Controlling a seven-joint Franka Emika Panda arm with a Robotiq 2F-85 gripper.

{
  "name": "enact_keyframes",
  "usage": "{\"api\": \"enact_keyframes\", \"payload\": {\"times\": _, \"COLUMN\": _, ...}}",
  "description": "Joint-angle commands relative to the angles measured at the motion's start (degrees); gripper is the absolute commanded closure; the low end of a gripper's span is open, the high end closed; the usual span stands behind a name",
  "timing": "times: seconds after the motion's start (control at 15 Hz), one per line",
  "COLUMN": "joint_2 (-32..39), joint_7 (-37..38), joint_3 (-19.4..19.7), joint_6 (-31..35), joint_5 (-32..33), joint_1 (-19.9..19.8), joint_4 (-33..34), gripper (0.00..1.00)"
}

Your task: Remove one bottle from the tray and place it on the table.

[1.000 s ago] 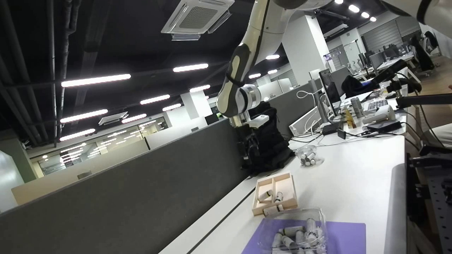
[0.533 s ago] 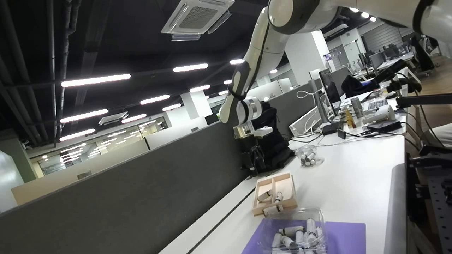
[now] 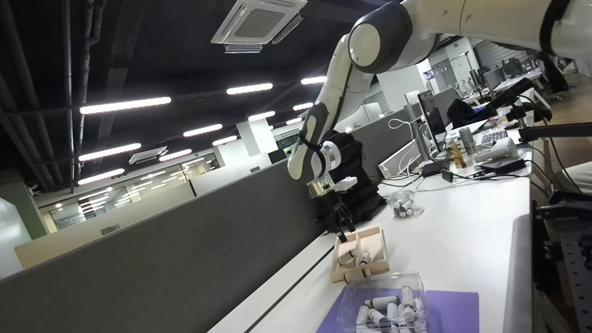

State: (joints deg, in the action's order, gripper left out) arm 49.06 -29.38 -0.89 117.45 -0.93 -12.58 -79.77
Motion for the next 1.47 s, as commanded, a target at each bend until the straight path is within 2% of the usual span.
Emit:
{"api": "enact_keyframes", "payload": {"times": 0.0, "joint_2": 0.8, "joint_7": 1.1, "joint_3": 0.0, "joint_6": 0.0, "joint_5": 1.6, "joint_1": 0.3, "joint_4": 1.0, "gripper": 0.00}}
{"api": "enact_keyframes", "payload": {"times": 0.93, "joint_2": 5.8, "joint_7": 2.0, "joint_3": 0.4, "joint_6": -0.9, "joint_5": 5.2, "joint_1": 3.3, "joint_4": 5.2, "gripper": 0.00}}
{"api": "enact_keyframes", "payload": {"times": 1.0, "joint_2": 6.1, "joint_7": 2.0, "joint_3": 0.4, "joint_6": -0.9, "joint_5": 5.4, "joint_1": 3.4, "joint_4": 5.5, "gripper": 0.25}}
{"api": "enact_keyframes", "payload": {"times": 1.07, "joint_2": 6.4, "joint_7": 1.9, "joint_3": 0.4, "joint_6": -1.0, "joint_5": 5.6, "joint_1": 3.5, "joint_4": 5.7, "gripper": 0.26}}
{"api": "enact_keyframes", "payload": {"times": 1.13, "joint_2": 6.5, "joint_7": 1.9, "joint_3": 0.4, "joint_6": -0.9, "joint_5": 5.7, "joint_1": 3.5, "joint_4": 5.8, "gripper": 0.32}}
{"api": "enact_keyframes", "payload": {"times": 1.4, "joint_2": 7.0, "joint_7": 1.6, "joint_3": 0.4, "joint_6": -1.0, "joint_5": 5.8, "joint_1": 3.5, "joint_4": 6.6, "gripper": 0.61}}
